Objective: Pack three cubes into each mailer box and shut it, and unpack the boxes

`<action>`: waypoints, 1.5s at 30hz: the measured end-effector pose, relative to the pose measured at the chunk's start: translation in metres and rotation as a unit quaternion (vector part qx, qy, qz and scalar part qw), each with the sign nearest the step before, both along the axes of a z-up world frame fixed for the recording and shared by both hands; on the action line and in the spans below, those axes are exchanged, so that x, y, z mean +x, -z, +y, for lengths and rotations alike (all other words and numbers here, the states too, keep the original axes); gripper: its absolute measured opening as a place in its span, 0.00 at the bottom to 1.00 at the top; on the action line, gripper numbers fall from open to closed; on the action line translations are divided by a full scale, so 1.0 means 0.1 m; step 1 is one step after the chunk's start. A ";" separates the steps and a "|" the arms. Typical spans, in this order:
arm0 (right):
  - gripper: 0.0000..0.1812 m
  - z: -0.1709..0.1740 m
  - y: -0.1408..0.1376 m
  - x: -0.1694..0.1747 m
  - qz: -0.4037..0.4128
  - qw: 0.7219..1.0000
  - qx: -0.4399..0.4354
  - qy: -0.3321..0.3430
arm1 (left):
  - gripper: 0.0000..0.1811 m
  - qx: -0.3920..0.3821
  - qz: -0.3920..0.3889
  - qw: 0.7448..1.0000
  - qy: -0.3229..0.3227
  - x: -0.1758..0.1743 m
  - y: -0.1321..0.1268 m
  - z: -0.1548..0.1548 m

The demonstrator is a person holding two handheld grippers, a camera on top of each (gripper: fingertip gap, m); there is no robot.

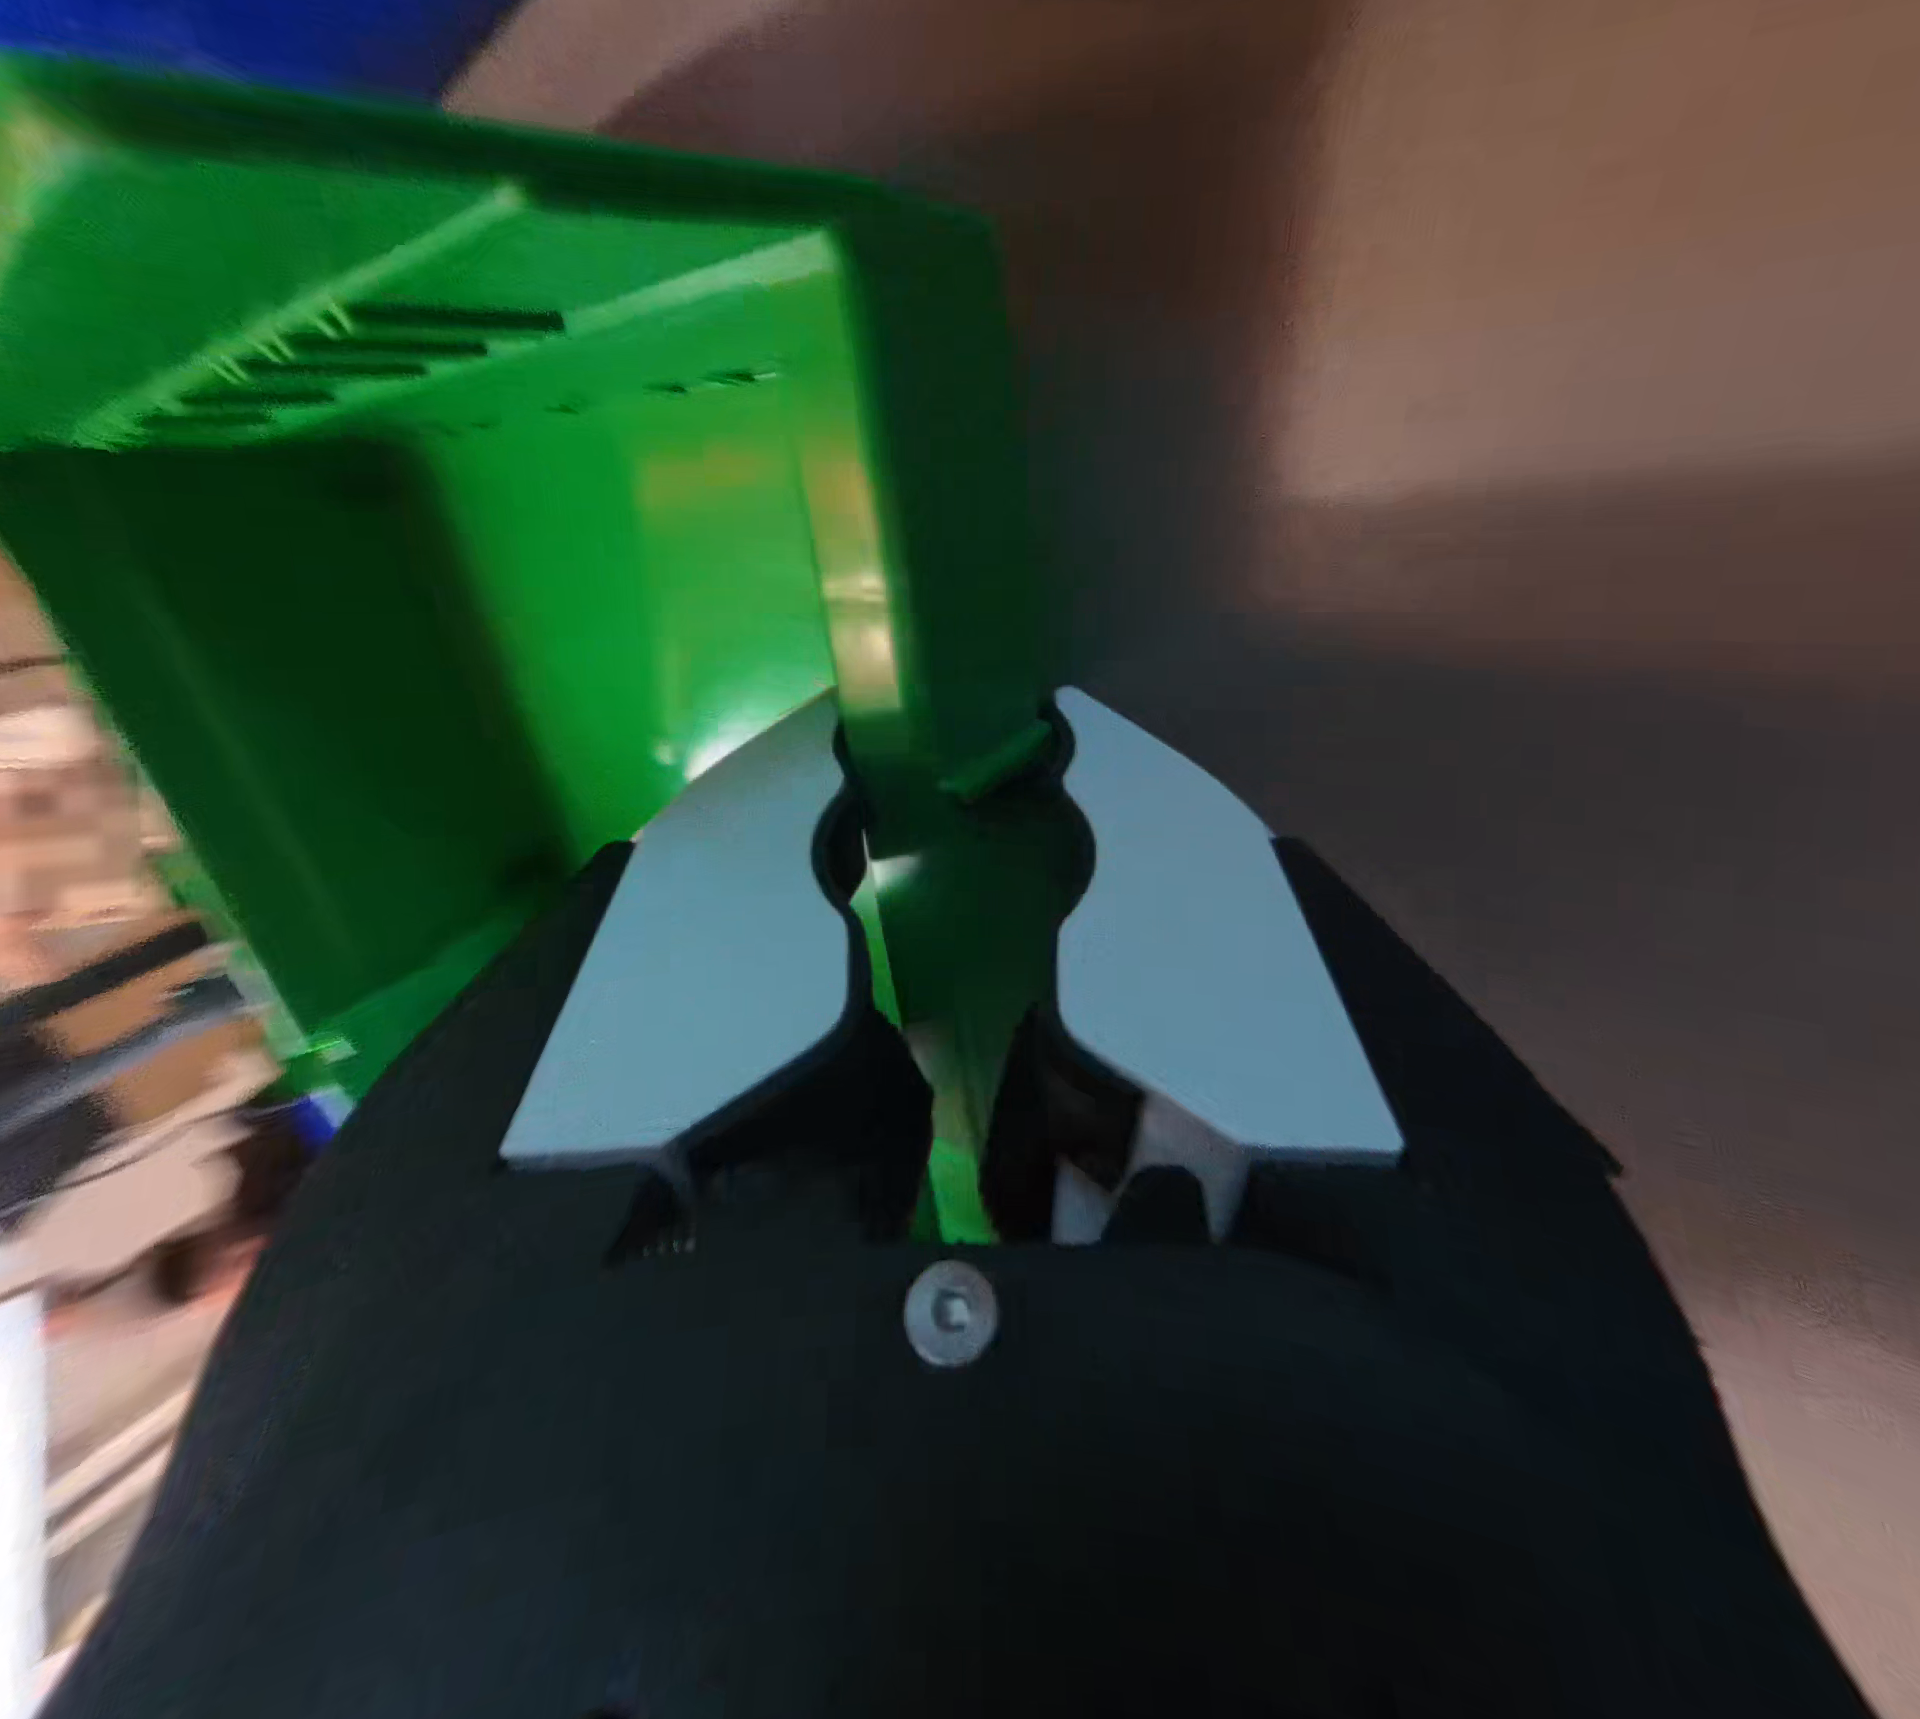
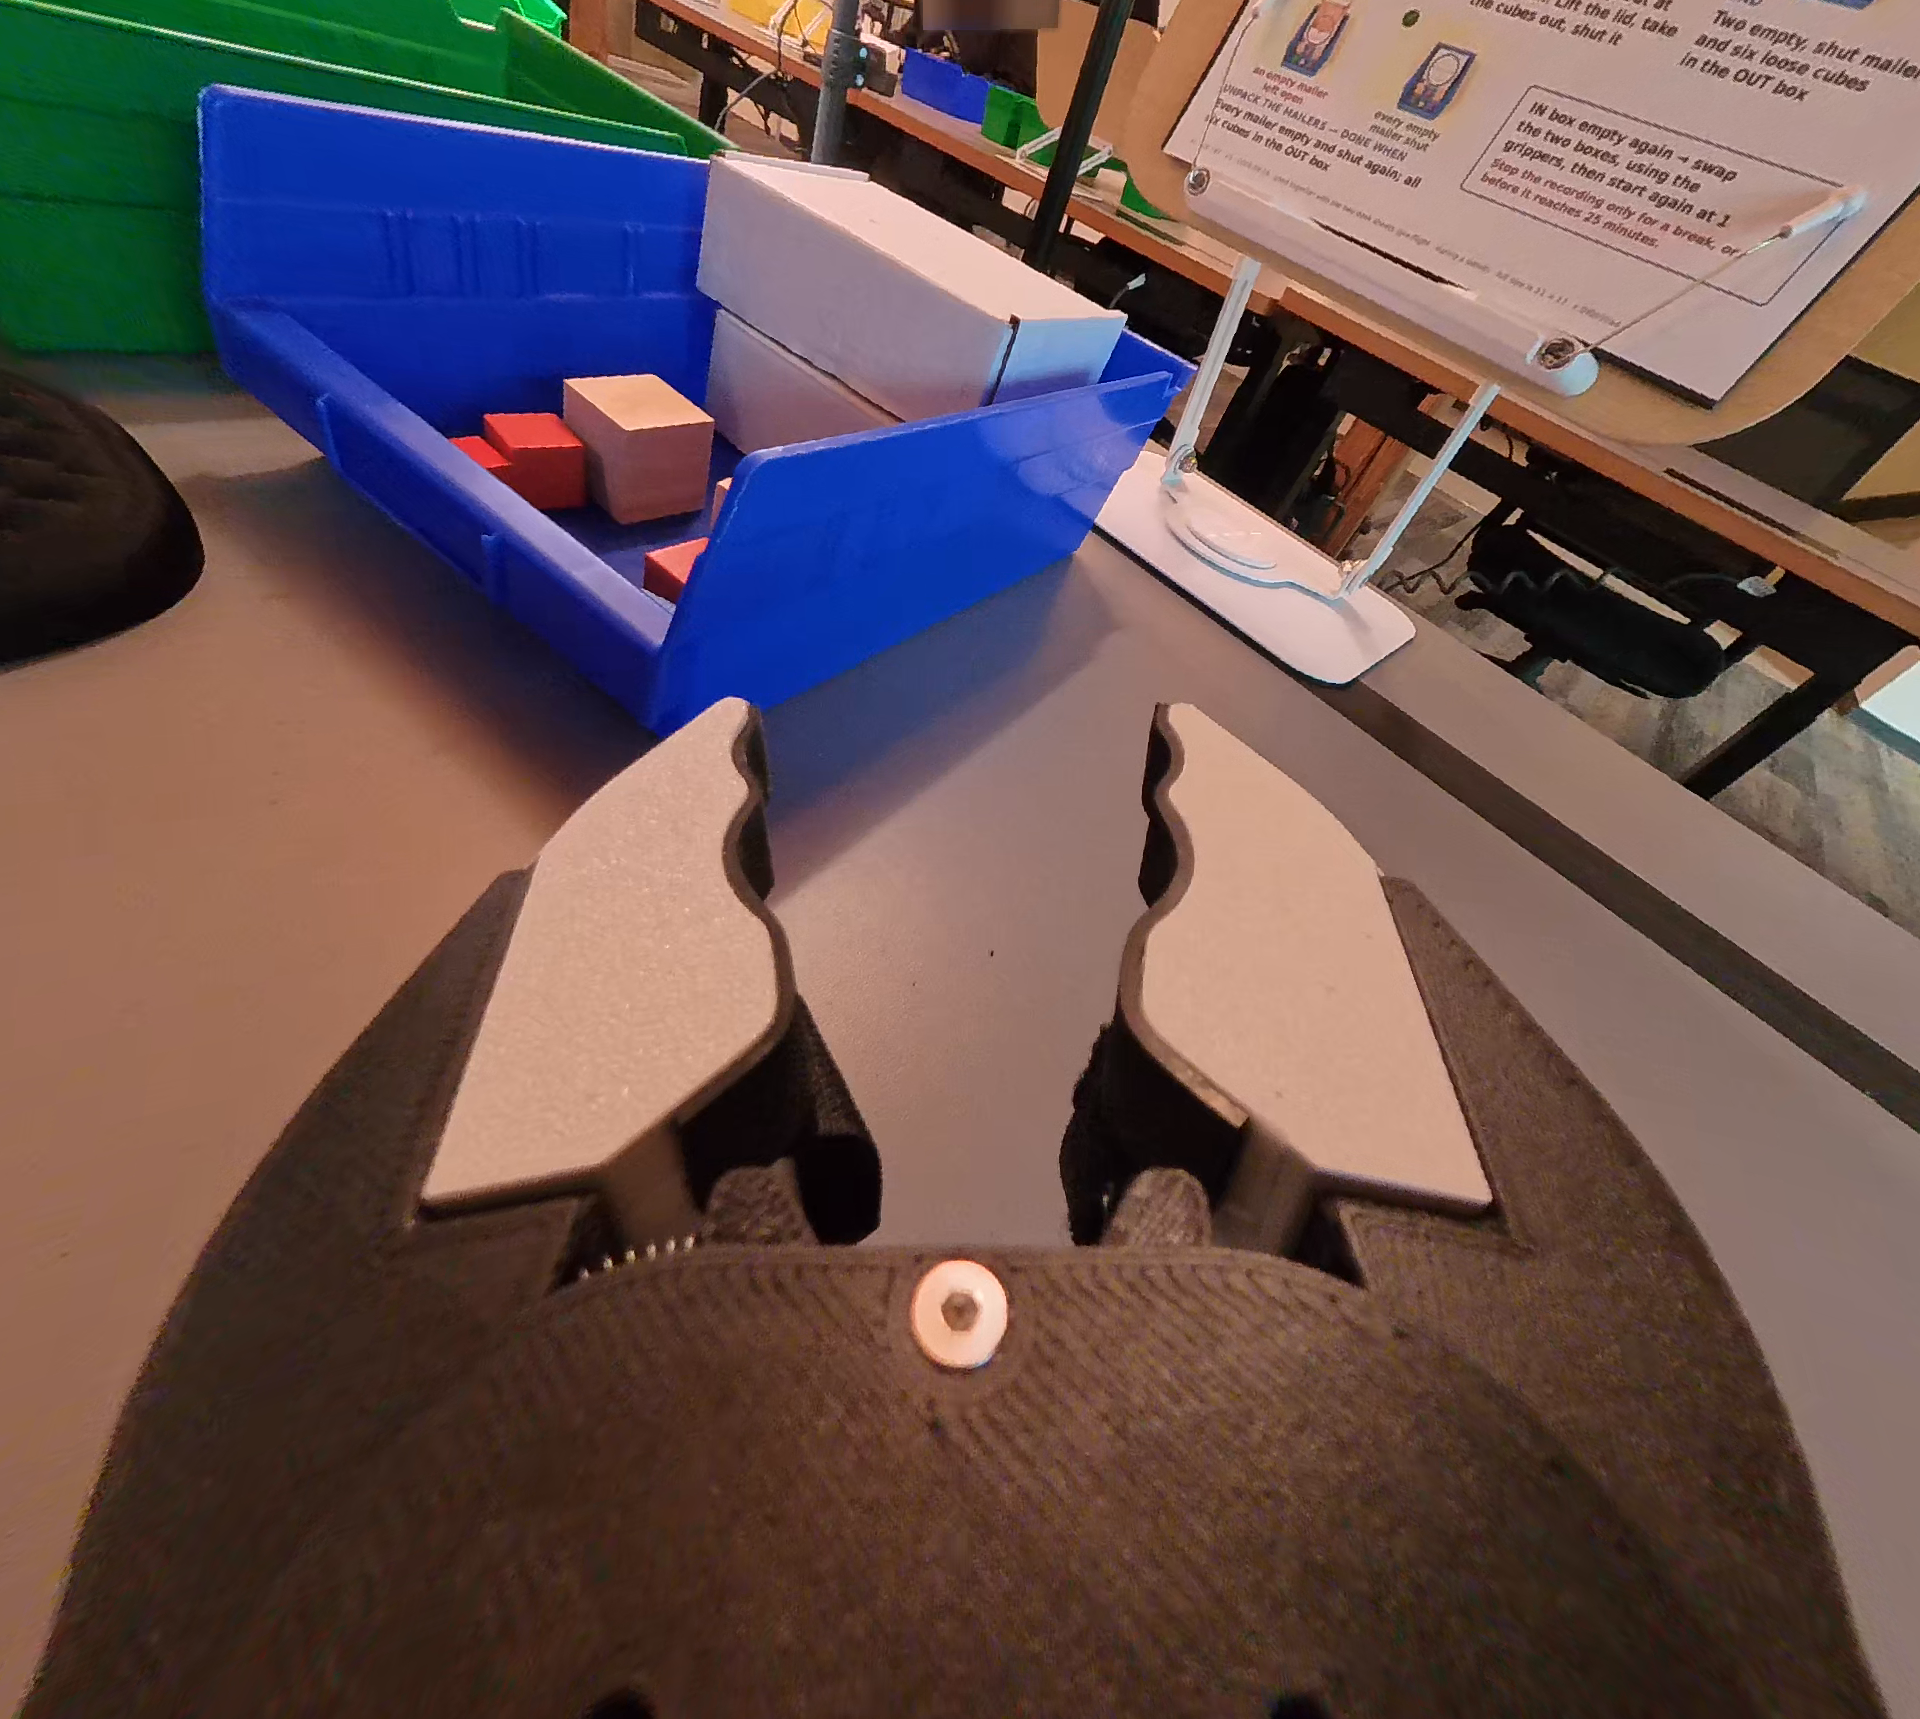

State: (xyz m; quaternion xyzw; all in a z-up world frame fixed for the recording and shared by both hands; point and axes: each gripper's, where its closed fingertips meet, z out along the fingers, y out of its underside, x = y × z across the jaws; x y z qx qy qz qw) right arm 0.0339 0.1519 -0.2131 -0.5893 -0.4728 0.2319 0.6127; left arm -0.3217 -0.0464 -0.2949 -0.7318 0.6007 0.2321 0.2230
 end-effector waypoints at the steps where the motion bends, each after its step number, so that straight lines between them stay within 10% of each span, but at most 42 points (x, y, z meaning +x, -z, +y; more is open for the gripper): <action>1: 0.39 0.00 0.00 0.00 -0.001 1.000 0.001 0.000 | 0.18 0.032 0.031 0.999 0.012 -0.02 -0.02 0.03; 28: 0.38 0.03 0.00 0.01 -0.008 1.000 0.015 0.005 | 0.22 0.182 0.078 0.971 -0.131 -0.20 -0.34 0.23; 37: 0.39 0.06 -0.24 0.17 0.003 0.997 0.071 0.024 | 0.17 0.265 0.140 0.945 -0.130 0.01 -1.13 0.50; 45: 0.38 0.14 -0.40 0.65 0.037 0.993 0.087 0.073 | 0.17 0.330 0.138 0.932 -0.061 0.88 -1.71 1.04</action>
